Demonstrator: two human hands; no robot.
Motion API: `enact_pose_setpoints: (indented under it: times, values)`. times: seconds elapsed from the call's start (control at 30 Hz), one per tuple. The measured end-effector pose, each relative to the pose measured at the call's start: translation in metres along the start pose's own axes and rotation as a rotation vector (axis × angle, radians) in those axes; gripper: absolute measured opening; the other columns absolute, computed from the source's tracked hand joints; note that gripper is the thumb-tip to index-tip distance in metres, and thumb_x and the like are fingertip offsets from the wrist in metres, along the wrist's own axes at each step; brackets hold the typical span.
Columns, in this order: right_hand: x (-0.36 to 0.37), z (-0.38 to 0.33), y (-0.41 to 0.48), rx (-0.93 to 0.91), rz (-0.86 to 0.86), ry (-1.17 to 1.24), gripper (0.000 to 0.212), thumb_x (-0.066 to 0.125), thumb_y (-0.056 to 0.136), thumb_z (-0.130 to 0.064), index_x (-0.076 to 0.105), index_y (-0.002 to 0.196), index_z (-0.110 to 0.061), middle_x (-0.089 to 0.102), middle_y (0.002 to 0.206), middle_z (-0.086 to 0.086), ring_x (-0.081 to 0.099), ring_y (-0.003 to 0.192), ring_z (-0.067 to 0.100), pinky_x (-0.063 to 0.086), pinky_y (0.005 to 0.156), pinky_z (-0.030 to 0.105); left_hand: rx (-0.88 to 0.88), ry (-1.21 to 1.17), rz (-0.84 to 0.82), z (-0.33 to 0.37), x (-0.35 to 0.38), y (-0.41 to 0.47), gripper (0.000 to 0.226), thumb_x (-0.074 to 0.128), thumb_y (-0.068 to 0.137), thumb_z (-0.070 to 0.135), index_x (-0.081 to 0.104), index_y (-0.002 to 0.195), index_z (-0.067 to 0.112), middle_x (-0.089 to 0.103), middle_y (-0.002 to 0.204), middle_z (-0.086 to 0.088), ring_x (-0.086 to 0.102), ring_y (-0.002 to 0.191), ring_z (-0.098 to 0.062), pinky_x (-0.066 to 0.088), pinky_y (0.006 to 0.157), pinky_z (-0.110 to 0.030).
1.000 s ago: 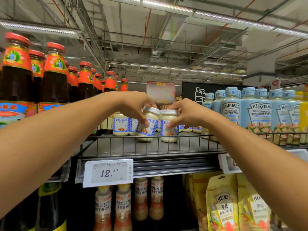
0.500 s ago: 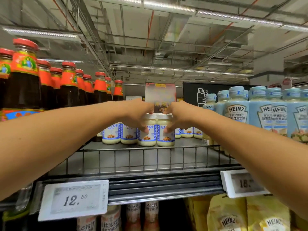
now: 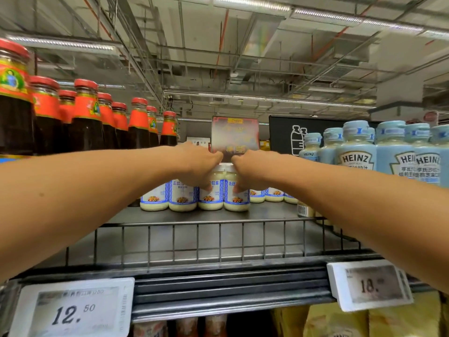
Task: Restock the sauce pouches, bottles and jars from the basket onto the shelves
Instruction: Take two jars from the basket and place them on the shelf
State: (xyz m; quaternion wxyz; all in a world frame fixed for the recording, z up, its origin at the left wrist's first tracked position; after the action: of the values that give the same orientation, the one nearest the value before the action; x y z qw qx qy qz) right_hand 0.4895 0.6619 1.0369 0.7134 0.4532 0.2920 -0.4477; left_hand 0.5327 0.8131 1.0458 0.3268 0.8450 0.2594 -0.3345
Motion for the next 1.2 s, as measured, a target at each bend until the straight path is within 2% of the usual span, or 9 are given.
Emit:
enact_pose_setpoints:
  times: [0.07,0.13,0.23,0.3,0.37,0.47,0.73,0.93,1.2]
  values:
    - [0.000,0.000,0.002,-0.017,0.031,-0.078,0.073,0.069,0.084,-0.059,0.044,0.136,-0.012,0.060,0.127,0.010,0.056,0.096,0.026,0.042,0.069,0.036,-0.018,-0.016,0.002,0.000,0.004,0.002,0.070,0.064,0.085,0.060,0.036,0.133,0.019,0.034,0.071,0.009,0.035,0.059,-0.007,0.029,0.050,-0.027]
    - [0.000,-0.002,0.004,-0.035,0.041,-0.128,0.078,0.067,0.085,-0.060,0.040,0.140,-0.012,0.058,0.129,0.010,0.051,0.092,0.024,0.040,0.068,0.035,-0.030,-0.027,-0.010,-0.001,0.009,0.004,0.070,0.063,0.086,0.059,0.034,0.135,0.019,0.040,0.079,0.005,0.038,0.061,-0.010,0.030,0.052,-0.028]
    - [0.000,-0.003,0.006,-0.034,0.035,-0.159,0.080,0.064,0.087,-0.061,0.036,0.143,-0.012,0.058,0.130,0.009,0.044,0.088,0.021,0.037,0.064,0.034,-0.025,-0.023,-0.027,-0.003,0.013,0.002,0.071,0.060,0.087,0.061,0.035,0.139,0.019,0.054,0.102,-0.002,0.050,0.089,-0.022,0.041,0.069,-0.033]
    - [0.001,-0.002,0.008,-0.039,0.036,-0.194,0.080,0.062,0.088,-0.062,0.034,0.144,-0.012,0.057,0.131,0.009,0.047,0.091,0.022,0.035,0.061,0.033,-0.011,0.050,0.001,-0.004,0.015,0.001,0.074,0.057,0.087,0.064,0.035,0.142,0.020,0.054,0.129,-0.007,0.046,0.117,-0.029,0.042,0.089,-0.041]
    - [0.002,-0.002,0.010,-0.039,0.039,-0.227,0.078,0.061,0.089,-0.062,0.034,0.143,-0.012,0.058,0.130,0.009,0.053,0.094,0.025,0.032,0.057,0.033,-0.010,0.077,0.003,-0.004,0.015,0.000,0.075,0.056,0.087,0.064,0.034,0.144,0.020,0.049,0.140,-0.008,0.042,0.126,-0.031,0.040,0.098,-0.045]
    - [0.007,-0.003,0.013,-0.042,0.053,-0.260,0.069,0.057,0.093,-0.060,0.038,0.138,-0.010,0.059,0.128,0.010,0.061,0.108,0.030,0.033,0.059,0.036,-0.028,-0.001,-0.028,-0.003,0.017,-0.001,0.074,0.057,0.089,0.061,0.033,0.145,0.019,0.048,0.141,-0.007,0.048,0.124,-0.031,0.043,0.095,-0.046]
    - [0.012,-0.003,0.014,-0.018,0.053,-0.211,0.066,0.056,0.094,-0.057,0.037,0.136,-0.010,0.060,0.127,0.012,0.062,0.110,0.034,0.038,0.068,0.038,-0.024,-0.065,-0.082,-0.006,0.020,0.001,0.094,0.070,0.083,0.055,0.017,0.153,0.020,0.038,0.149,-0.005,0.047,0.128,-0.029,0.046,0.093,-0.041]
    - [0.014,-0.001,0.011,-0.009,0.007,-0.130,0.071,0.065,0.086,-0.060,0.039,0.131,-0.011,0.062,0.118,0.009,0.053,0.084,0.027,0.032,0.052,0.033,-0.029,-0.155,-0.293,-0.014,0.010,-0.003,0.136,0.090,0.056,0.056,0.003,0.157,0.027,0.025,0.158,-0.002,0.033,0.140,-0.031,0.034,0.113,-0.048]
    - [0.016,0.001,0.011,-0.009,-0.011,-0.093,0.074,0.070,0.084,-0.058,0.038,0.132,-0.011,0.061,0.110,0.008,0.052,0.083,0.025,0.037,0.056,0.034,-0.013,-0.188,-0.256,-0.013,0.009,-0.006,0.132,0.094,0.057,0.040,0.009,0.157,0.025,0.030,0.157,-0.002,0.036,0.139,-0.029,0.036,0.113,-0.046]
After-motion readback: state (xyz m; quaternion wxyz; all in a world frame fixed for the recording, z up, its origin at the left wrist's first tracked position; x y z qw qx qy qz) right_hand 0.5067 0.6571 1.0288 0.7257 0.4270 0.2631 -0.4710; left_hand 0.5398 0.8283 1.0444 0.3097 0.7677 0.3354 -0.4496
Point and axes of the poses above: each hand's wrist, its own y-axis towards the middle knuckle, its own x-axis out of the palm, z = x × y, the point moved 1 cm from there along y, towards the middle knuckle
